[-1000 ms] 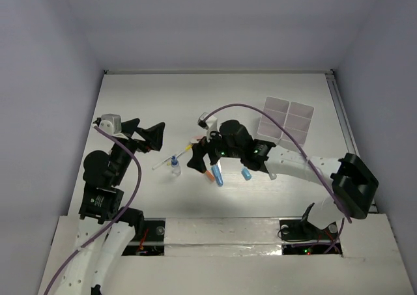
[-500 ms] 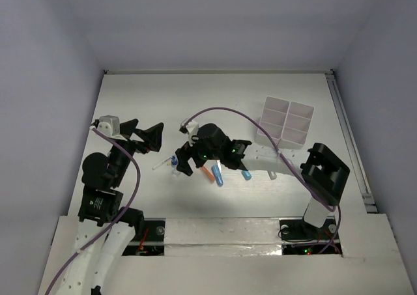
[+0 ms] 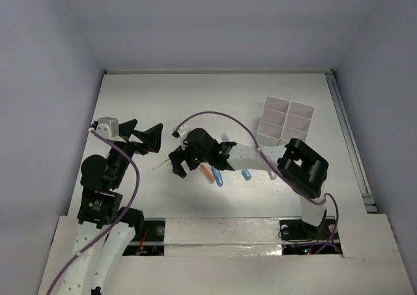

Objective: Sort the stationery into containers
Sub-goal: Pick up the stationery from the center of the board, then place the stationery in the storage box, then pick up the stapler from the center of the board.

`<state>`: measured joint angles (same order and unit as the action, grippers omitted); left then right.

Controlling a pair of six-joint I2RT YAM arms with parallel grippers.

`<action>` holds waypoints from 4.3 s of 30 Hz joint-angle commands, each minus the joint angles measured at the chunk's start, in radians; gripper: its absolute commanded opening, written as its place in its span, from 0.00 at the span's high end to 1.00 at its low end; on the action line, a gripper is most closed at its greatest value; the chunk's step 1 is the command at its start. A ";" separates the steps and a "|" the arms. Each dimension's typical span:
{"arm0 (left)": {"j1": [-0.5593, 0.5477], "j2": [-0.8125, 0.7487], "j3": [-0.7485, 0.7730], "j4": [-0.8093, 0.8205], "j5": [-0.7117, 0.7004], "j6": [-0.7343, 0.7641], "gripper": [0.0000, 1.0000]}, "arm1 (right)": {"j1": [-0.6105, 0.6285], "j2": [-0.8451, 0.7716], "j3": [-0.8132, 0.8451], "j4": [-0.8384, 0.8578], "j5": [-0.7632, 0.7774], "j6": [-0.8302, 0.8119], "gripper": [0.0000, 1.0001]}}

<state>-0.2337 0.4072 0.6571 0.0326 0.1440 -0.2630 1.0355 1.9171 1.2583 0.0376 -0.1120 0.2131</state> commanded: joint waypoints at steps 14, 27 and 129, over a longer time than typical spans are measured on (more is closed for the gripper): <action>-0.004 -0.010 0.041 0.033 0.003 0.013 0.01 | 0.044 0.077 0.112 0.077 0.017 0.011 0.20; -0.013 -0.008 0.036 0.044 0.029 0.010 0.01 | 0.044 -0.056 0.081 0.090 0.171 0.008 0.81; -0.032 -0.004 0.029 0.053 0.062 0.010 0.01 | -0.382 -0.092 0.150 -0.297 -0.313 -0.310 0.40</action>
<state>-0.2611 0.4110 0.6571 0.0330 0.2016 -0.2619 0.6273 1.8046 1.3281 -0.2249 -0.3374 -0.0223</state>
